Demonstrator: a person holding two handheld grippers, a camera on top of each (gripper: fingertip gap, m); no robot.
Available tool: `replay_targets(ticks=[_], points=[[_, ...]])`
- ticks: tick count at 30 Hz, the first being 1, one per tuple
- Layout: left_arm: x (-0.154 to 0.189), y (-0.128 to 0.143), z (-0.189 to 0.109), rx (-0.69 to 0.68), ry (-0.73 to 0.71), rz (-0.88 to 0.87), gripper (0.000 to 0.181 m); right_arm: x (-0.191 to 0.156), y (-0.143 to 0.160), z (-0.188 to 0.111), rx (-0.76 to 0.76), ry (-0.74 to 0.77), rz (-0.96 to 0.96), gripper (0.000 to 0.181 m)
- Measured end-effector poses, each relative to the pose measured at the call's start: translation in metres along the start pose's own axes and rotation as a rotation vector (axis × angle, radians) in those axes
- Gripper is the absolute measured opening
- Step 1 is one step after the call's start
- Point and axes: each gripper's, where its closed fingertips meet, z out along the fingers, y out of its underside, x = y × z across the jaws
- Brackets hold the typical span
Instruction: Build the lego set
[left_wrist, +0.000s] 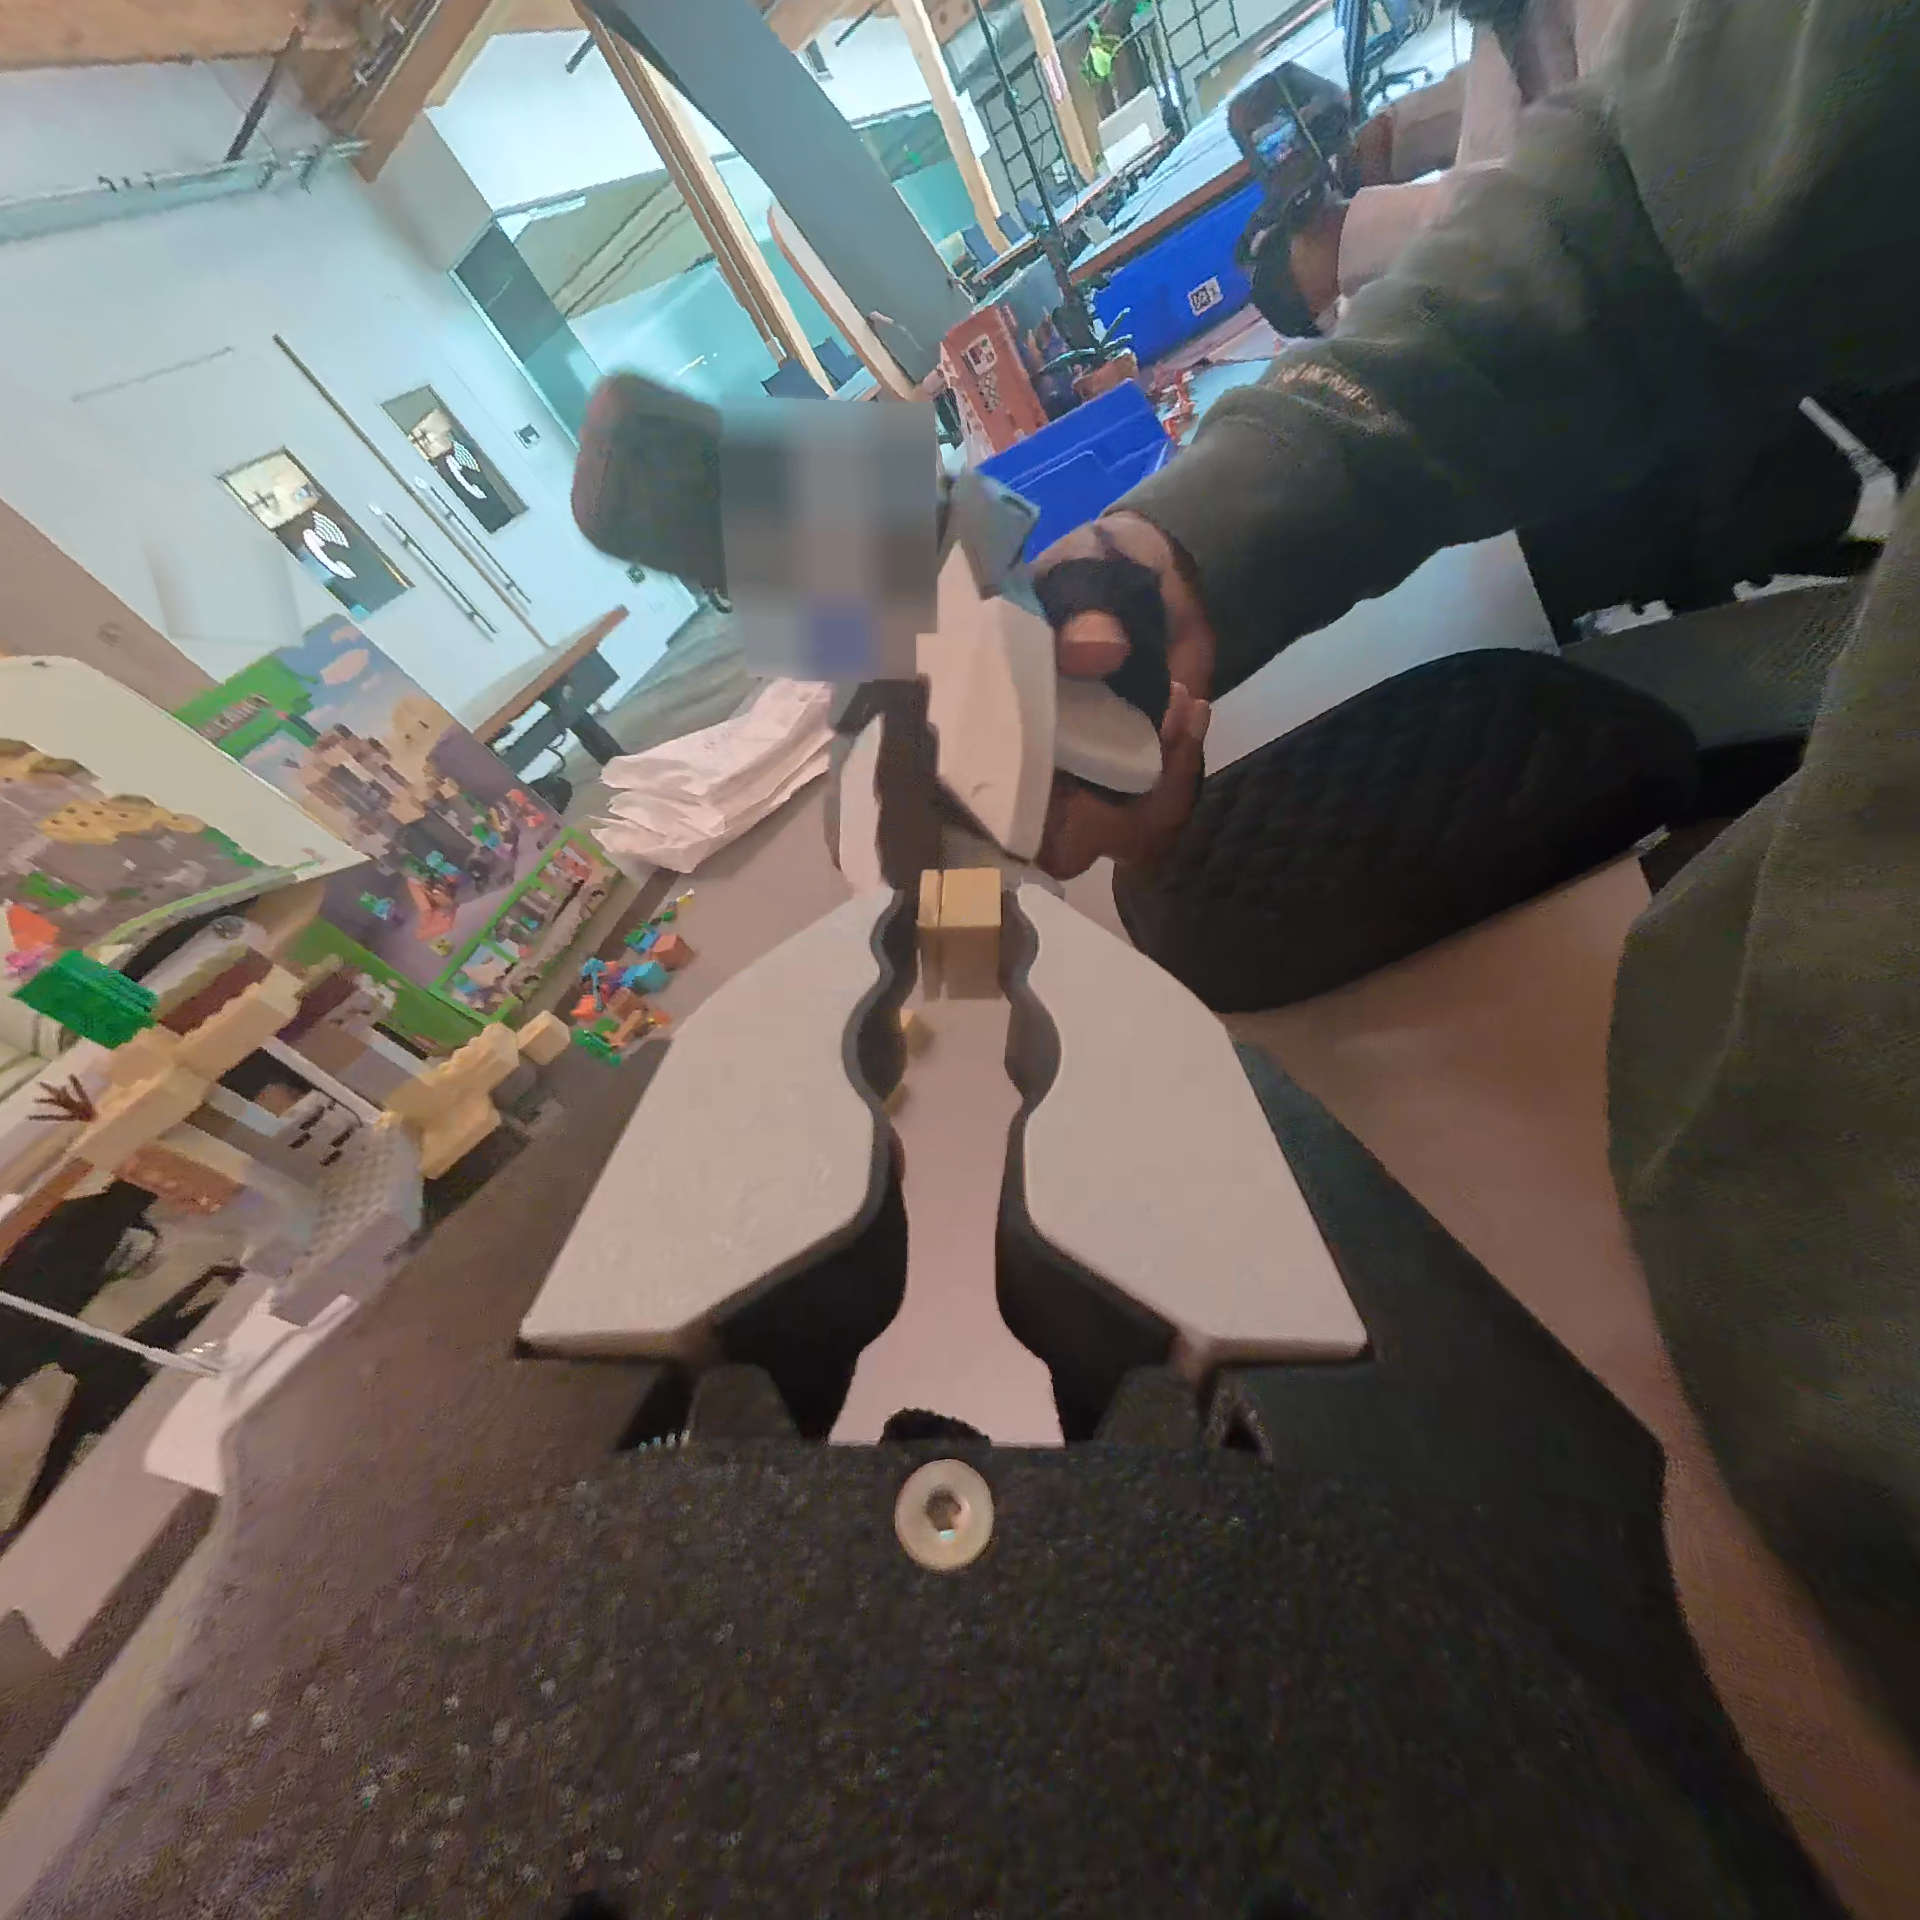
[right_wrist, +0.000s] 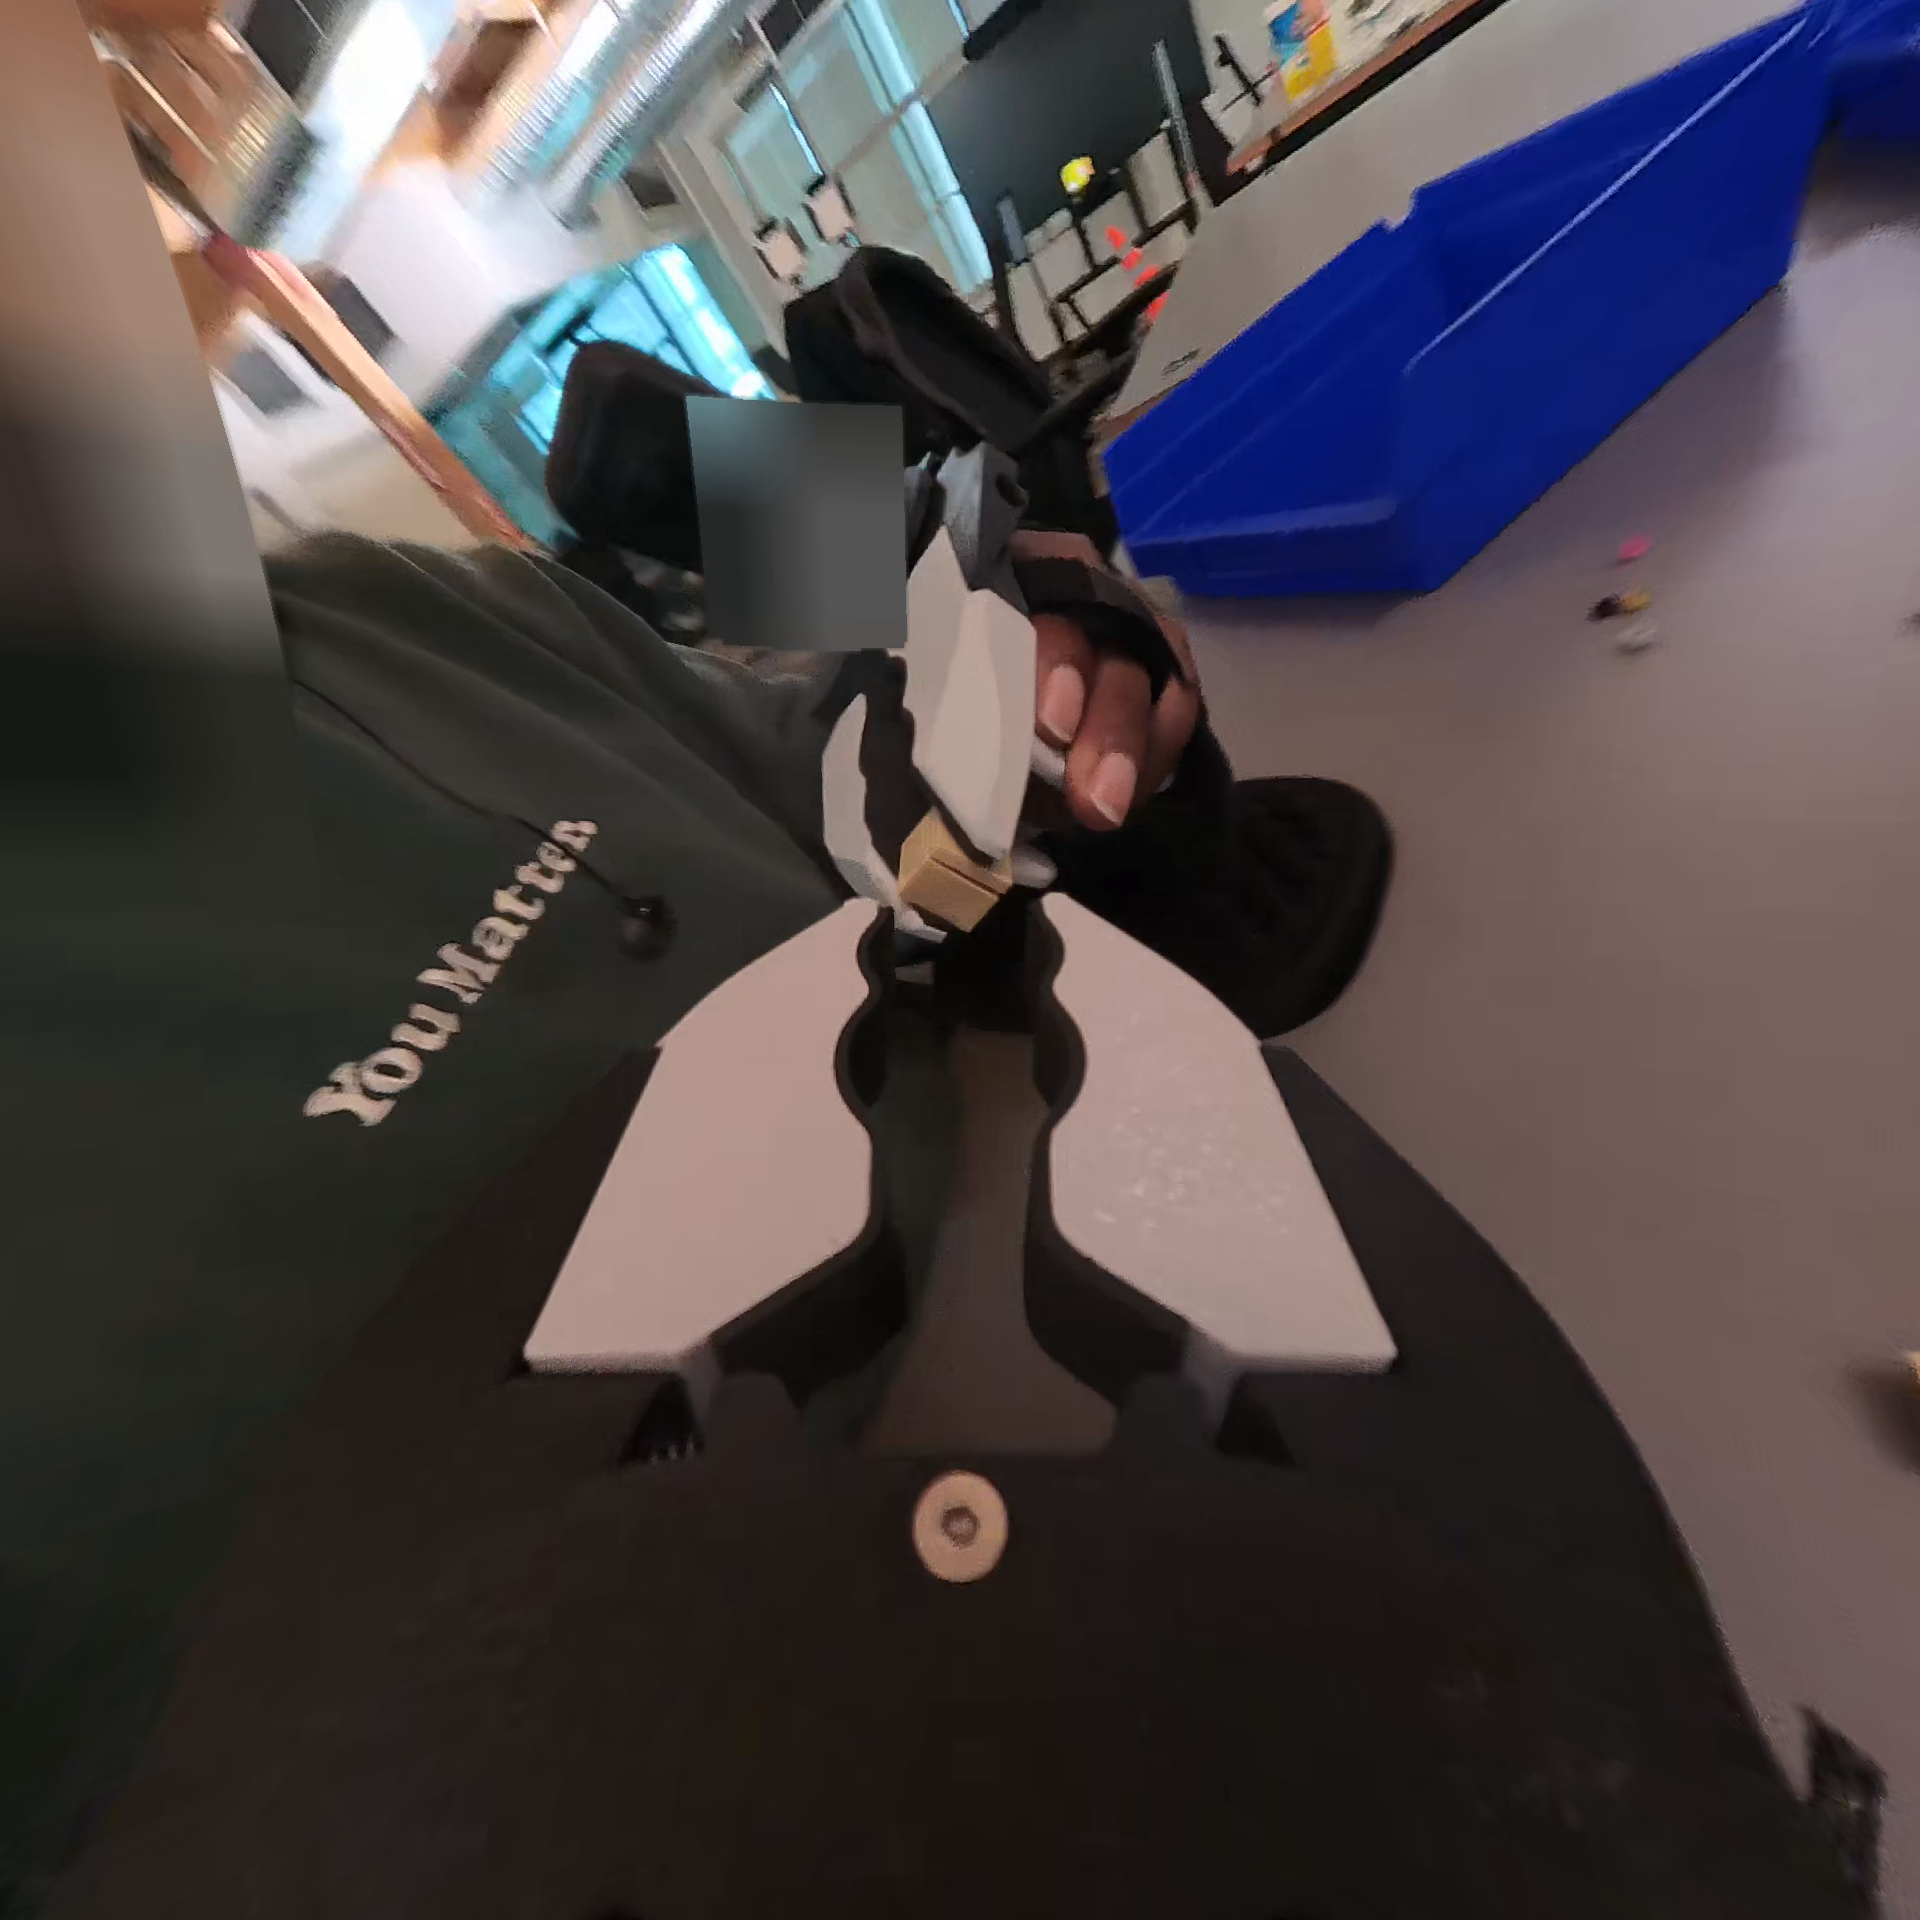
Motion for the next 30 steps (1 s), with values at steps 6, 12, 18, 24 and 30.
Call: replay_targets(ticks=[6,12,18,24,30], points=[[0.001,0.0,0.0,0.013,0.053,-0.101,0.015,-0.002,-0.006,0.001,-0.05,0.238,-0.383,0.019],[0.001,0.0,0.001,0.019,0.068,-0.131,0.015,-0.002,-0.006,0.001,-0.078,0.292,-0.461,0.019],[0.003,0.007,0.003,-0.002,0.07,-0.117,0.015,0.005,-0.001,0.0,-0.075,0.269,-0.32,0.023],[0.008,0.007,0.007,-0.023,0.088,-0.062,0.015,0.004,0.006,0.002,-0.023,0.082,0.043,0.033],[0.01,0.006,0.009,-0.041,0.103,-0.028,0.015,0.0,0.009,0.009,-0.04,-0.043,0.24,0.033]])
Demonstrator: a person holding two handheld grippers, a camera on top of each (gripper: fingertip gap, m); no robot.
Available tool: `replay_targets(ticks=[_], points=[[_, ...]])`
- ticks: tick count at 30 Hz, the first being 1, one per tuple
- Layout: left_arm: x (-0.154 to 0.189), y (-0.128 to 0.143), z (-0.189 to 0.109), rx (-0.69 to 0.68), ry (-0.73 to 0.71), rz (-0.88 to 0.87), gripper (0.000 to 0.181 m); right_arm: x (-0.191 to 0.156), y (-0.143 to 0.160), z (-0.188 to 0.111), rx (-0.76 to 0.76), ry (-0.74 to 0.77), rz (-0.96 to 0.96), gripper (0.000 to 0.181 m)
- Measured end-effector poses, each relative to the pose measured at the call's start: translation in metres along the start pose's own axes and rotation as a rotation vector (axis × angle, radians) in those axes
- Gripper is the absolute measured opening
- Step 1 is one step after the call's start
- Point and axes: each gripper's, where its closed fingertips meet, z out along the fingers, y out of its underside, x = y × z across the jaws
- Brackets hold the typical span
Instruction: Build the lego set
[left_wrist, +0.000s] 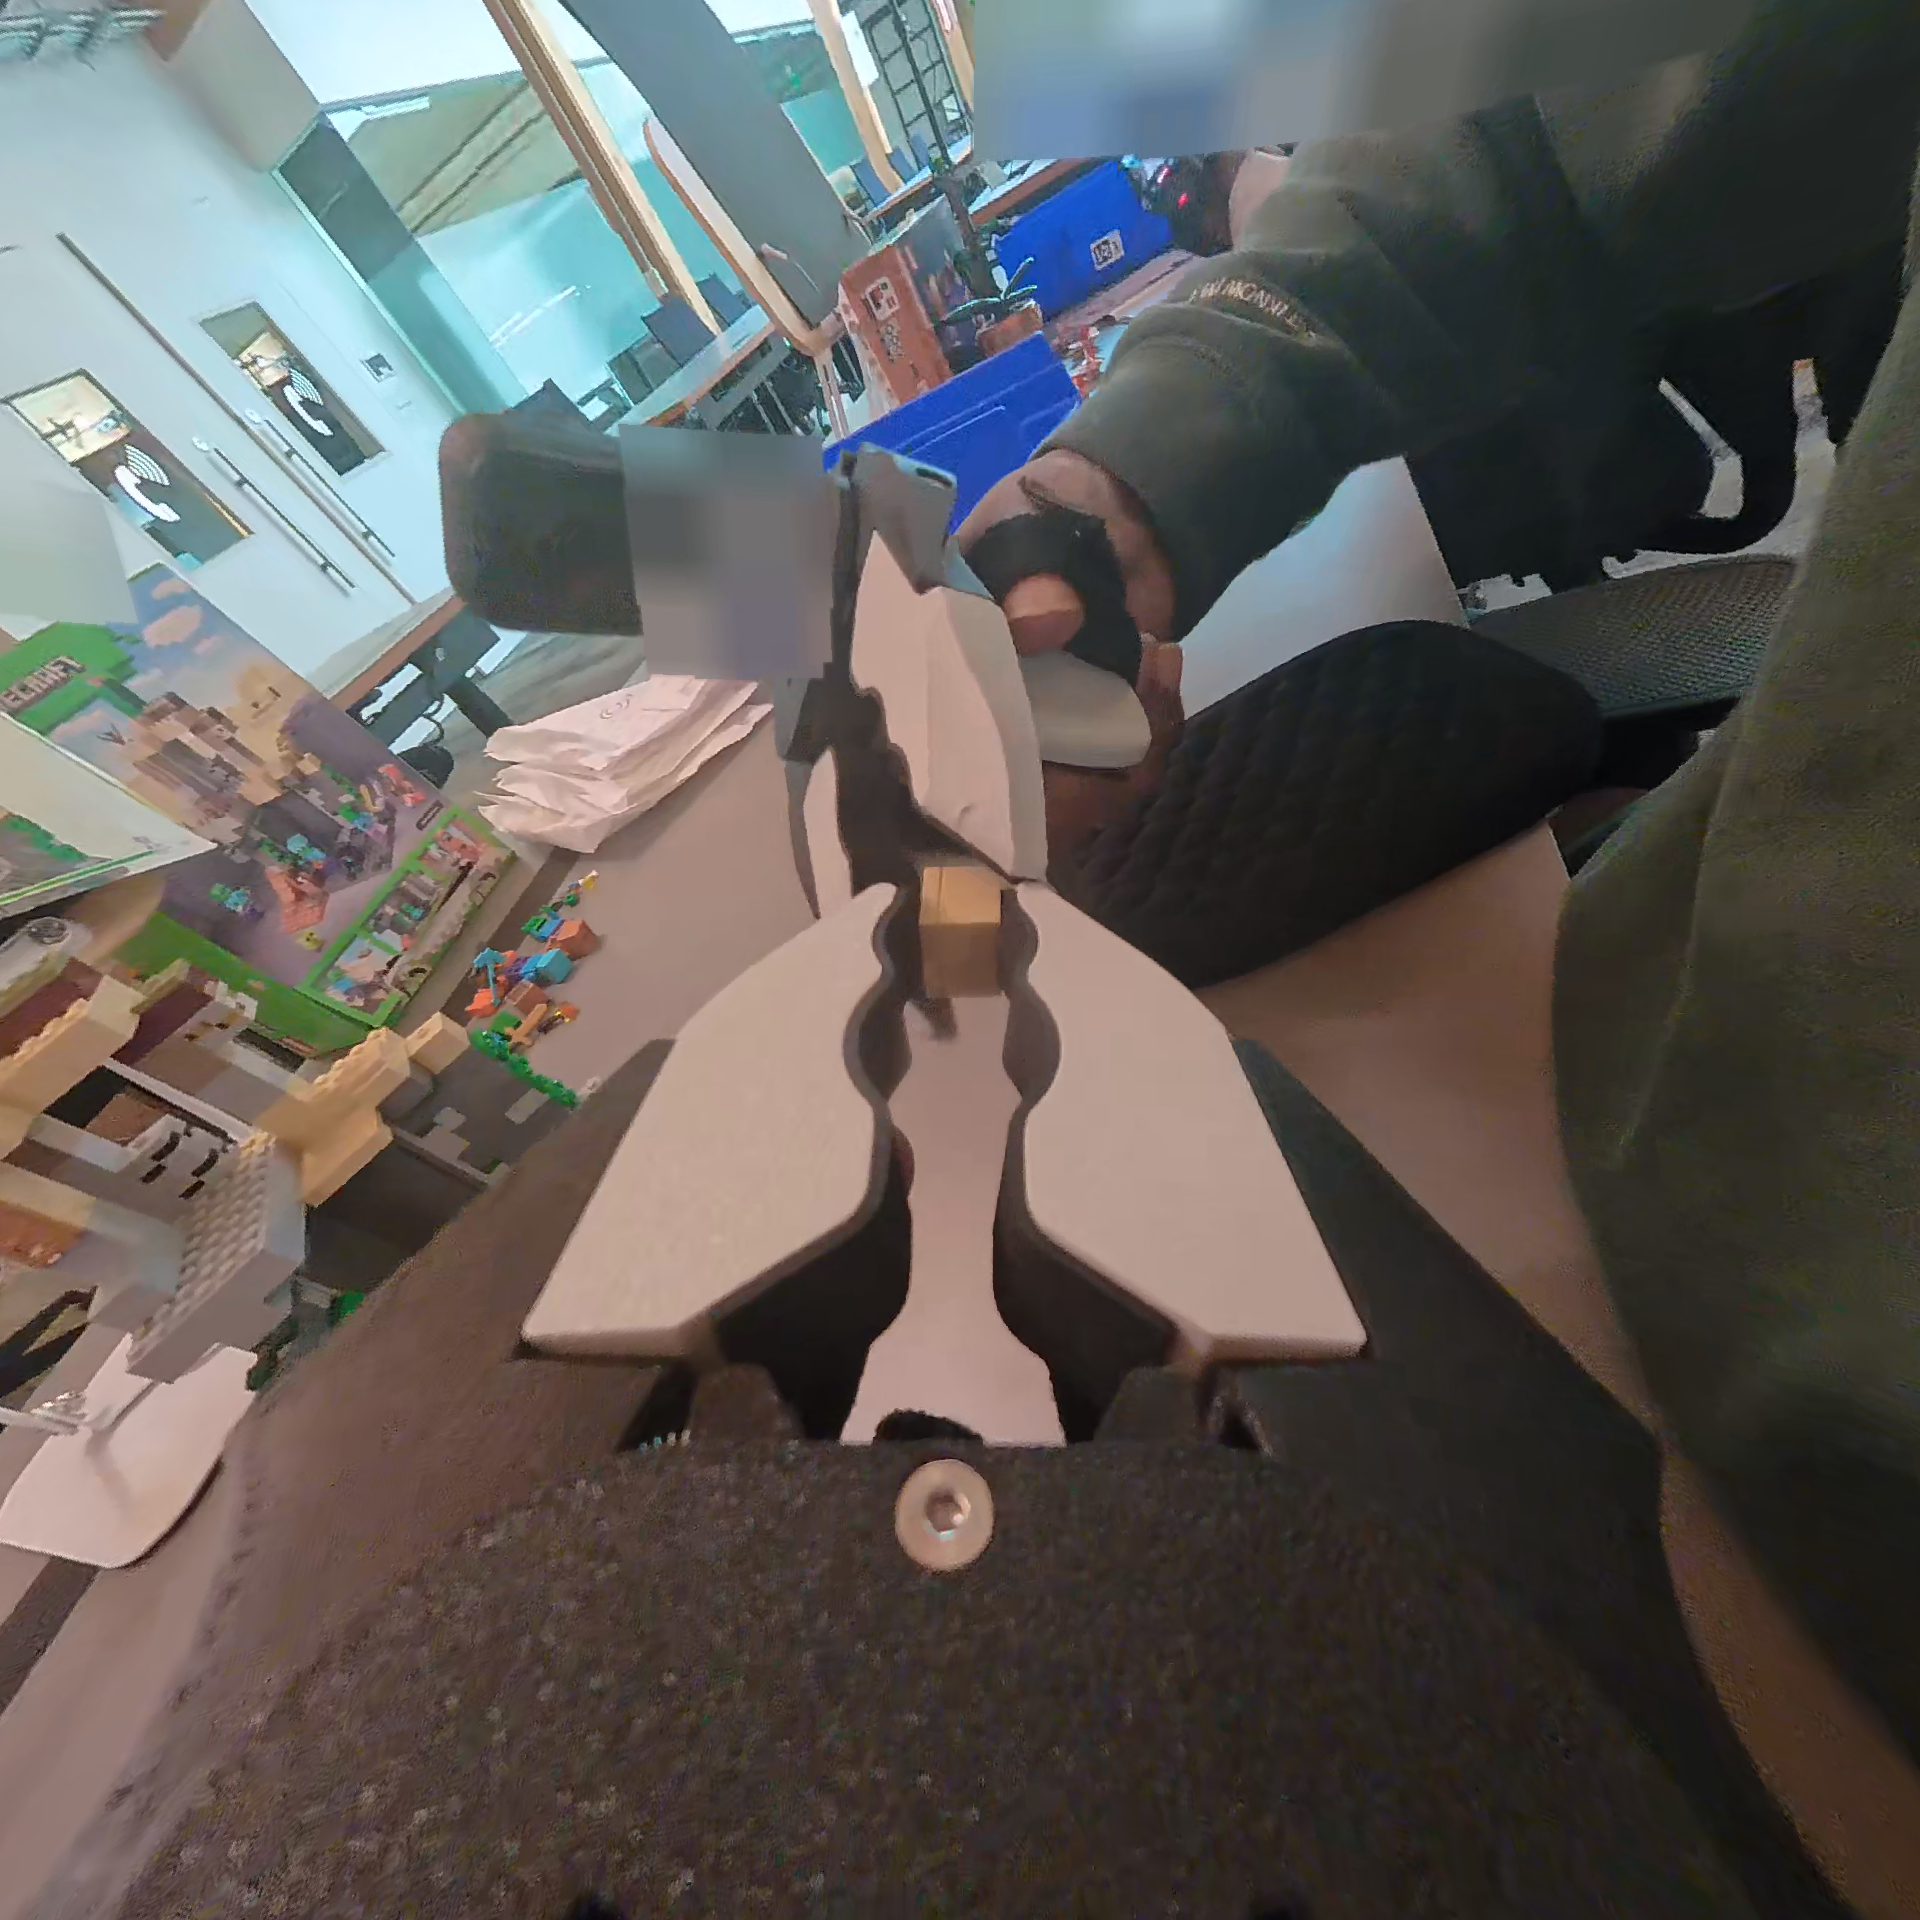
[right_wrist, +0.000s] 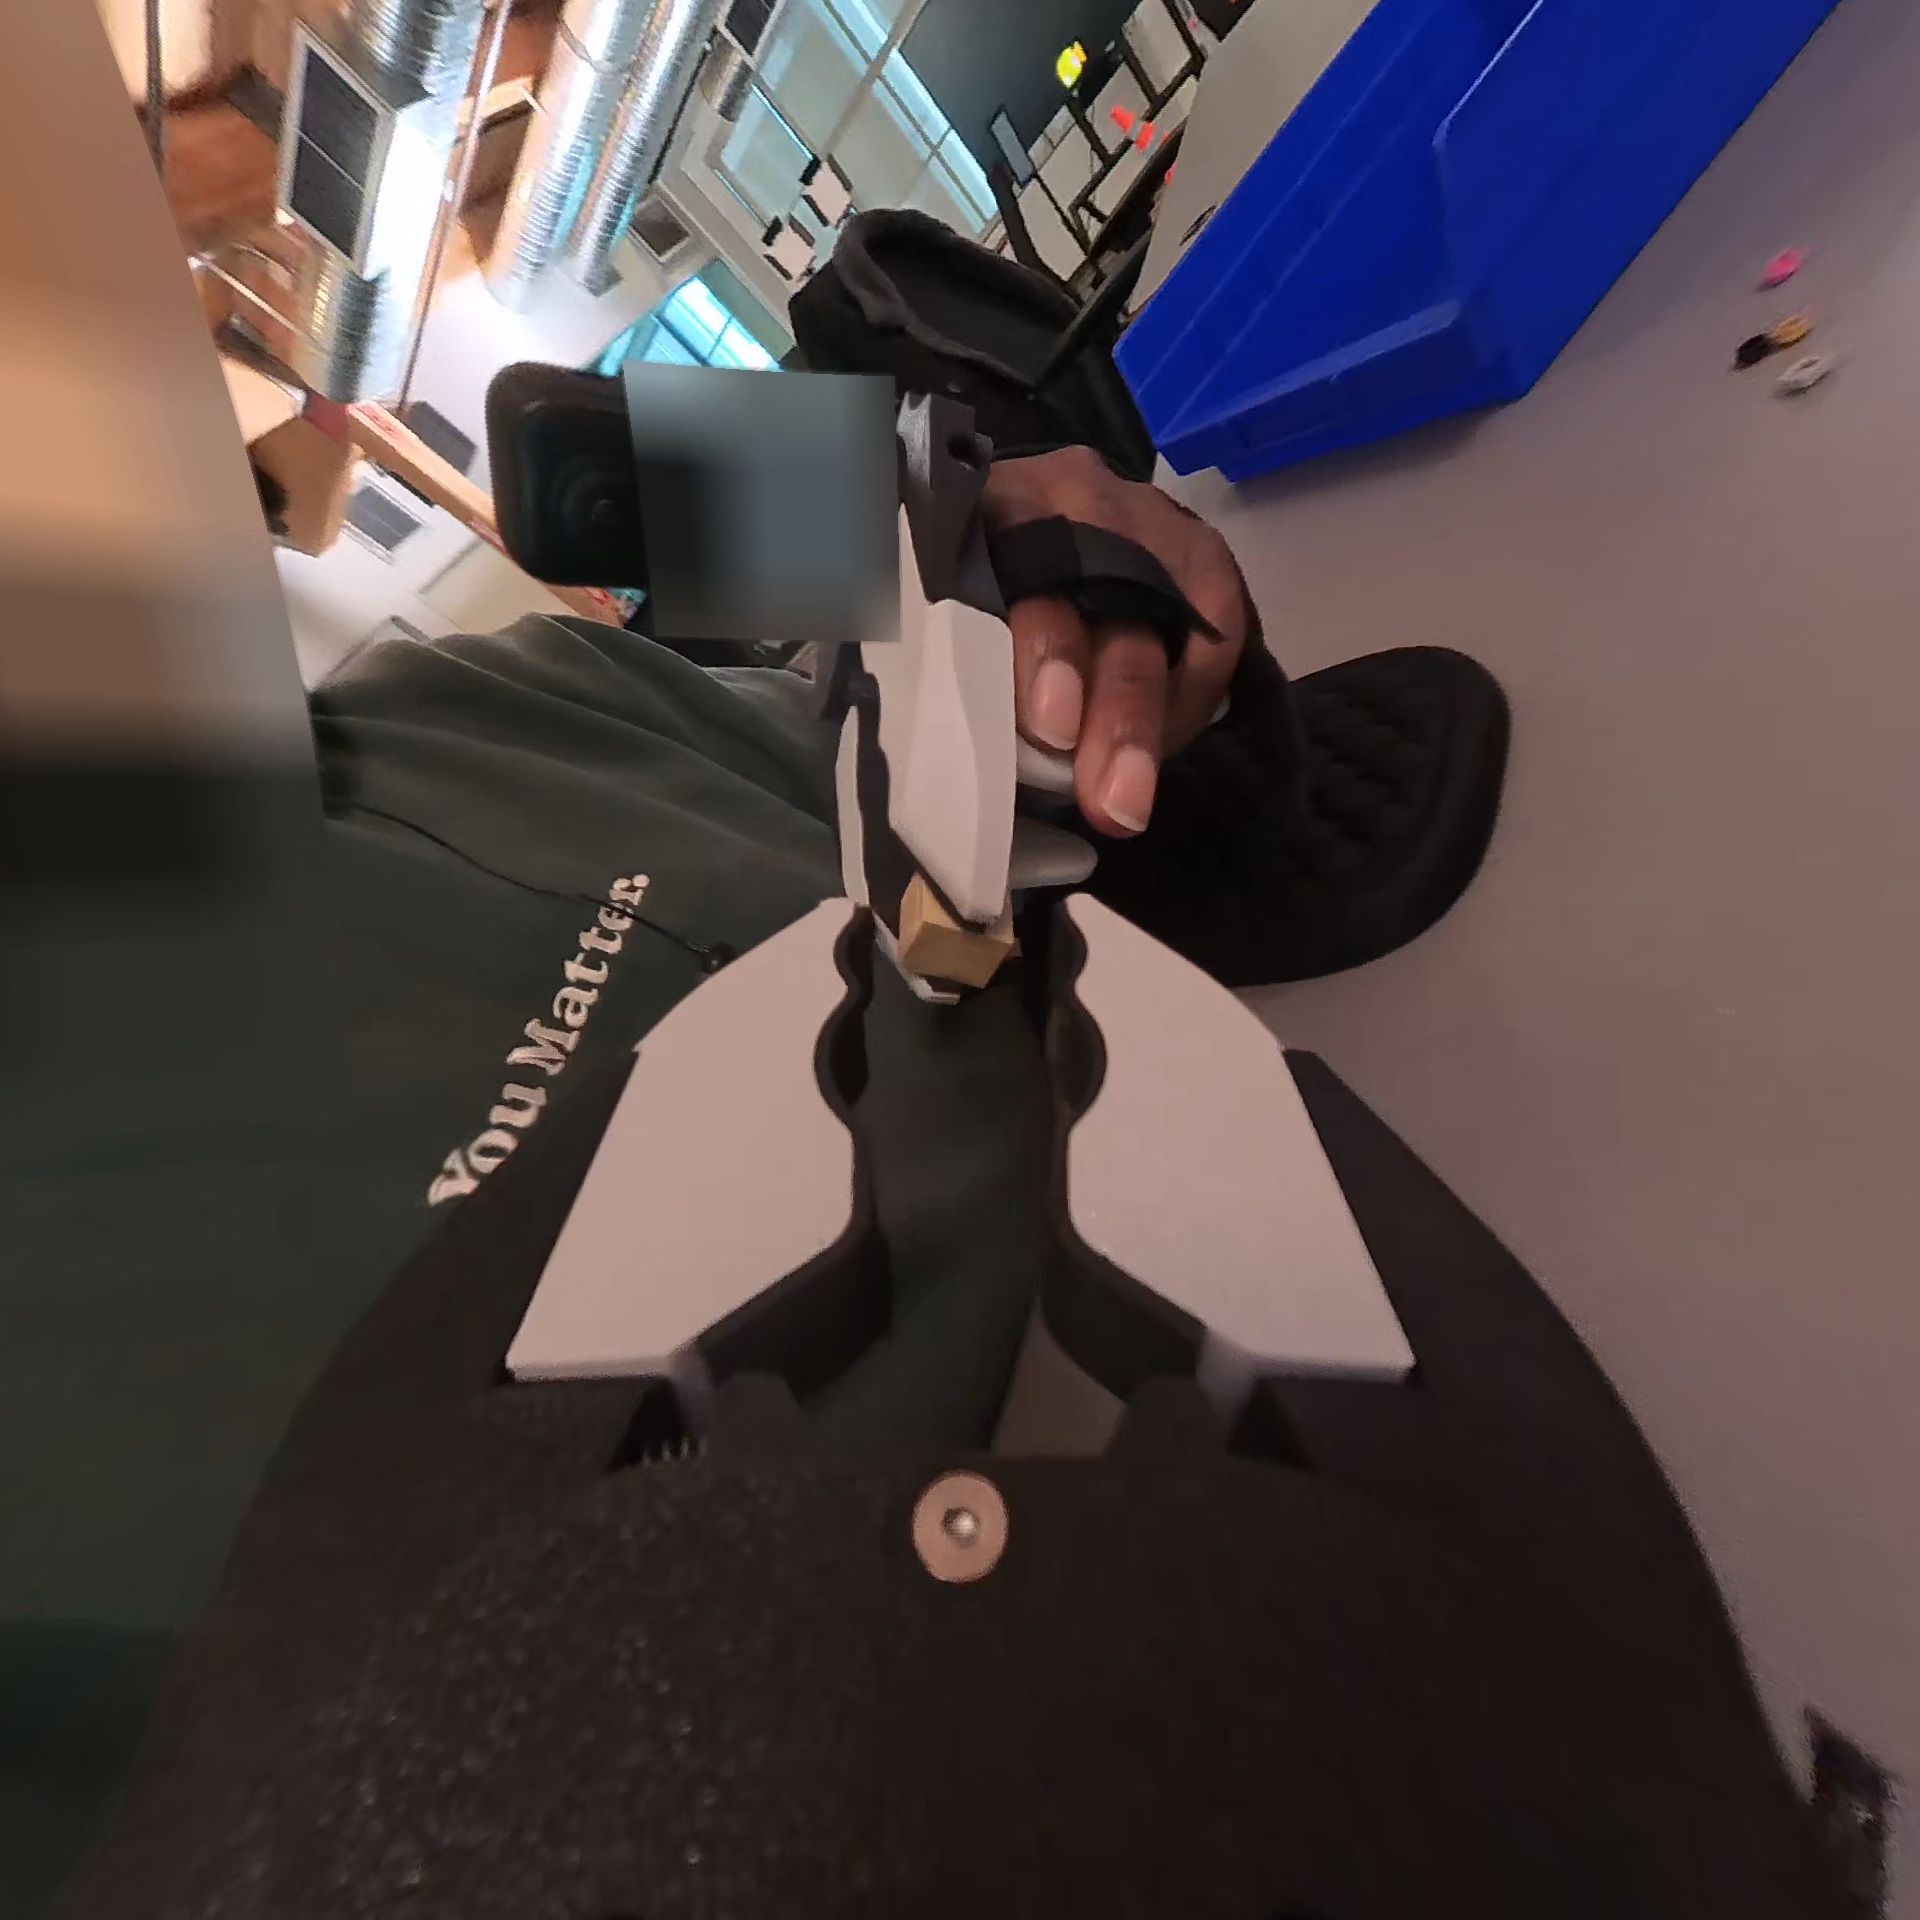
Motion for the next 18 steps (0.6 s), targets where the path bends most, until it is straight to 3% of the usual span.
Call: replay_targets(ticks=[7,18], points=[[0.0008,-0.0015,0.0021,0.012,-0.019,0.059,0.015,-0.0019,-0.0048,0.0018,0.021,-0.066,0.074,0.018],[-0.005,-0.002,-0.0016,-0.01,-0.12,0.177,0.015,-0.003,-0.0045,0.003,0.073,-0.133,0.135,0.017]])
